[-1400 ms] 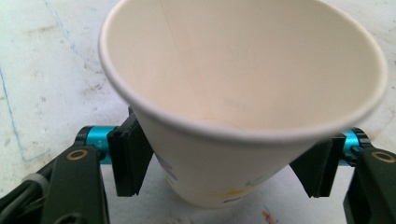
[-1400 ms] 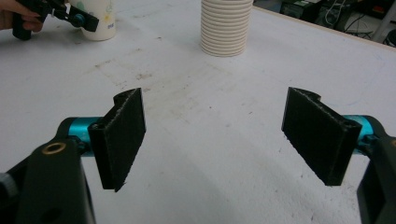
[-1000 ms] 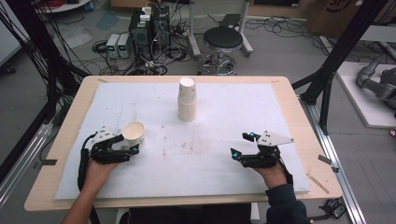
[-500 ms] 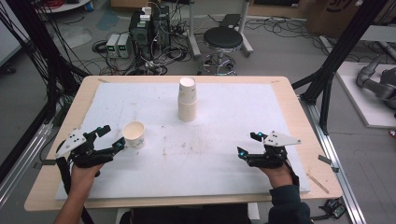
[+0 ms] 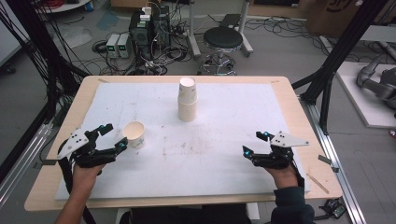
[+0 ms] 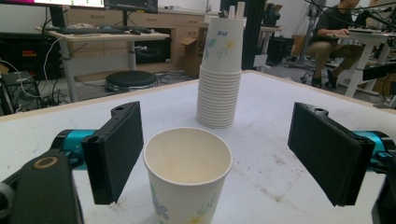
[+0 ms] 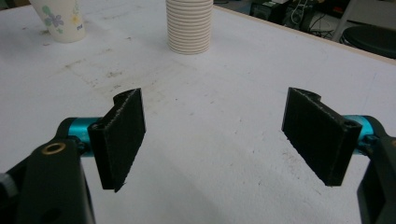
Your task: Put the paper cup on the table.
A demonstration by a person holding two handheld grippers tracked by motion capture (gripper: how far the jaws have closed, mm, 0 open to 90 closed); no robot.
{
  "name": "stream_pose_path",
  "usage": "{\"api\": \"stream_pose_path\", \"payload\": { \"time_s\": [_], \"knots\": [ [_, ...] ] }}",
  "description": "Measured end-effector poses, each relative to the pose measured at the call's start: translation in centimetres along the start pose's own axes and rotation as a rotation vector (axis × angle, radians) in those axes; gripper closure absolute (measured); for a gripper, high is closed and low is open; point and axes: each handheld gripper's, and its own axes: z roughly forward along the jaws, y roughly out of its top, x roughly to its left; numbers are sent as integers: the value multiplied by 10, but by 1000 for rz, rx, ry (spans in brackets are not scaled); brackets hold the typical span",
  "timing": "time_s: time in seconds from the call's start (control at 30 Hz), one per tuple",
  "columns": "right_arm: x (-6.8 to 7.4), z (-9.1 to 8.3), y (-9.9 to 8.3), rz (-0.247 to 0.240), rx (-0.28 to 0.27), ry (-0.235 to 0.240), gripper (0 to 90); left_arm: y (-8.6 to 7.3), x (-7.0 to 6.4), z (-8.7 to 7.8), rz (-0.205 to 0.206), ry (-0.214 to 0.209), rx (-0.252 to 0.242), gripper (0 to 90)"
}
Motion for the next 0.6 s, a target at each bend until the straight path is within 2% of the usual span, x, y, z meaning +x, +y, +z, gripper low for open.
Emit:
{"api": "stream_pose_path", "payload": {
  "time_s": [0.2, 0.6],
  "knots": [
    [3, 0, 2, -14, -6, 0, 219, -1, -2, 0, 9, -8, 8, 183],
    [2, 0, -1, 3, 4, -2, 219, -3, -2, 4, 12, -12, 24, 187]
  ]
}}
